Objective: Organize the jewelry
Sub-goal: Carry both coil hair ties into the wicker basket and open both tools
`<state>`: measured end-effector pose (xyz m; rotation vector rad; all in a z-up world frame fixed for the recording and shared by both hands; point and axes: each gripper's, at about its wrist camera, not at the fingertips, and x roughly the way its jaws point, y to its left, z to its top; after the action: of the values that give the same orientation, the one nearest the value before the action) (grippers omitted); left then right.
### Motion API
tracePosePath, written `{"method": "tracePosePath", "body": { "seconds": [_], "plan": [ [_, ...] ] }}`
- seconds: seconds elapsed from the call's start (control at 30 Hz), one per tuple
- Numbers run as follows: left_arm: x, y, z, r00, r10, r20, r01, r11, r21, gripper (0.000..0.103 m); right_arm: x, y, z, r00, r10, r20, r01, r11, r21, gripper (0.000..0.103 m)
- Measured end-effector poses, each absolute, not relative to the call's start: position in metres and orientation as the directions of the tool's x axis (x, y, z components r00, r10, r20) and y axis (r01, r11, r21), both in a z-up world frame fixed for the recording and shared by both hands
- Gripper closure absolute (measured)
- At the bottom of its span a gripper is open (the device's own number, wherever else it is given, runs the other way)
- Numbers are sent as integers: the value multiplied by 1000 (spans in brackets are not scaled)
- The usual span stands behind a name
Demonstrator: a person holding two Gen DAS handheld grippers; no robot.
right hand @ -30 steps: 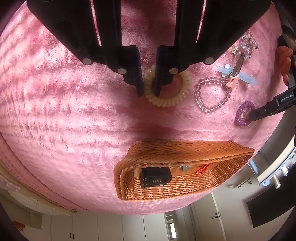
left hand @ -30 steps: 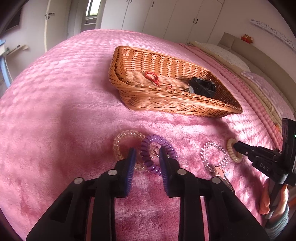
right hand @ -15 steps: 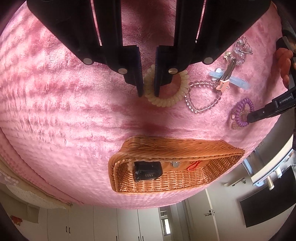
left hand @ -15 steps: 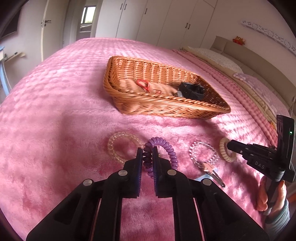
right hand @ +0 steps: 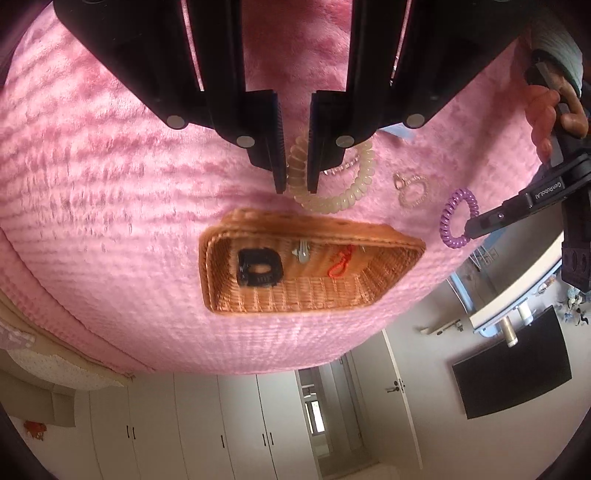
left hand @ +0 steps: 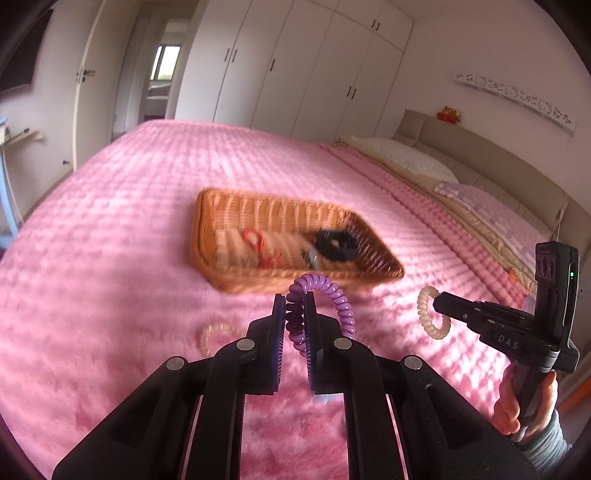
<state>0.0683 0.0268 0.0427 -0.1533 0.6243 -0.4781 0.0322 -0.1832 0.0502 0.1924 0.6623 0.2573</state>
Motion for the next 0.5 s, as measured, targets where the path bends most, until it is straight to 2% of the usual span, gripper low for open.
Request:
{"method": "tracePosePath", "body": {
  "seconds": [0.23, 0.5],
  "plan": [
    [99, 12, 81, 746, -476, -466, 408, 879, -245, 95, 76, -167, 100, 808, 280, -518, -189, 956, 222, 94],
    [166, 5, 86, 761, -456, -462, 375, 890, -260, 95, 157, -142, 108, 799, 248, -548, -165, 966, 197, 94]
  ]
}}
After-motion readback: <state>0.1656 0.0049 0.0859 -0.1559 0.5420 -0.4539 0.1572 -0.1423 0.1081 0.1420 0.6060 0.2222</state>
